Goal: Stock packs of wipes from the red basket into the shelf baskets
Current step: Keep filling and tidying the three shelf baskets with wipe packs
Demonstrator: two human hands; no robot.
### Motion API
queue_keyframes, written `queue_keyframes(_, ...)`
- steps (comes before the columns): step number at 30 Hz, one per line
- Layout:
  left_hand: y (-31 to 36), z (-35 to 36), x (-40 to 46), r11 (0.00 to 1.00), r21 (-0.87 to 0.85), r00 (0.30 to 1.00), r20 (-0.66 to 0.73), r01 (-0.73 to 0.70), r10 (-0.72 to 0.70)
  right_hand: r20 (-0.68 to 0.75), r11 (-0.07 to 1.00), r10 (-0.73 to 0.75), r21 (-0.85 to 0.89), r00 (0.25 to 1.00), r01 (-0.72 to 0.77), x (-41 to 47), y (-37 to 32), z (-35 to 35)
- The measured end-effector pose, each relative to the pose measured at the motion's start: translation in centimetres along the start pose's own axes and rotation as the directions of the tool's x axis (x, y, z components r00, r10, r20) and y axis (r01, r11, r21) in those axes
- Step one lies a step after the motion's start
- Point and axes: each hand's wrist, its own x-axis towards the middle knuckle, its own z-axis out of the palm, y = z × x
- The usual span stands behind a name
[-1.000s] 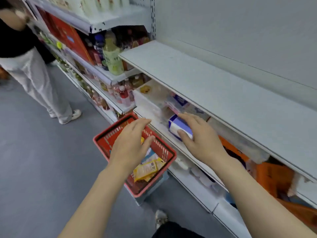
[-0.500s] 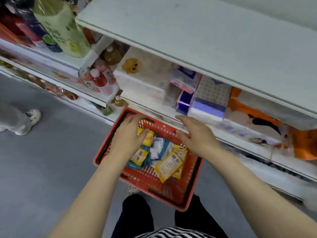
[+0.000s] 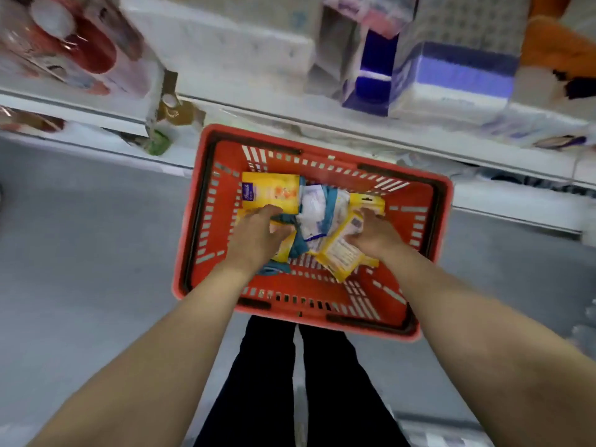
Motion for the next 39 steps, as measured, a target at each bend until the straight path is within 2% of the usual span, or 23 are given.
queue_keyframes(2,-0.8,1.2,0.0,0.999,-0.031,1.0,0.016,0.016,-0.015,0.024,0.998,0.052,-0.02,0.998,-0.052,0.5,0.7,1.1)
queue_keyframes(4,-1.3,2.2,-0.4,0.998,-0.059,0.999,0.041,0.029,-0.026,0.036,0.999,0.037,0.014,0.999,-0.037,0.6,1.3,2.0)
queue_keyframes(6,-1.4,2.9,-0.7,0.996,-0.076,0.998,0.05,0.034,-0.03,0.027,0.978,-0.007,0.211,1.0,0.001,0.1,1.5,2.4)
queue_keyframes(8,-1.0,3.4,-1.0,0.989,-0.135,0.997,0.061,0.052,-0.044,-0.002,0.893,-0.042,0.448,0.999,0.039,-0.8,1.5,1.8)
queue_keyframes(10,-0.2,3.5,-1.2,0.971,-0.229,0.995,0.085,0.07,-0.052,0.042,0.783,-0.102,0.619,0.994,0.054,-2.5,1.1,0.3)
queue_keyframes(13,1.0,3.5,-1.3,0.934,-0.344,0.991,0.119,0.097,-0.06,0.114,0.66,-0.189,0.75,0.975,0.04,-4.3,0.6,-1.4)
queue_keyframes(16,1.2,3.3,-1.0,0.865,-0.467,0.979,0.168,0.182,-0.115,0.057,0.675,-0.173,0.734,0.983,0.076,-3.9,0.2,-1.4)
queue_keyframes(18,0.9,3.3,-1.0,0.86,-0.461,0.975,0.139,0.217,-0.171,-0.059,0.741,-0.055,0.667,0.997,0.081,-2.4,0.5,-0.5)
queue_keyframes(21,-0.1,3.4,-1.3,0.847,-0.472,0.961,0.006,0.245,-0.275,-0.217,0.866,0.139,0.5,0.966,-0.013,-0.6,1.5,0.7)
queue_keyframes(25,-1.5,3.4,-2.1,0.788,-0.548,0.926,-0.059,0.281,-0.372,-0.179,0.854,0.219,0.511,0.959,-0.099,1.1,1.8,2.7)
queue_keyframes(30,-2.2,3.4,-3.0,0.771,-0.574,0.91,-0.104,0.274,-0.401,-0.247,0.941,0.252,0.289,0.936,-0.177,2.2,0.7,3.6)
queue_keyframes(36,-1.7,3.2,-4.4,0.756,-0.606,0.915,-0.11,0.248,-0.388,-0.227,0.906,0.202,0.414,0.953,-0.094,1.5,1.7,3.3)
queue_keyframes(39,-1.1,2.8,-5.3,0.747,-0.629,0.921,-0.124,0.216,-0.37,-0.242,0.827,0.203,0.561,0.949,-0.034,0.3,1.6,2.7)
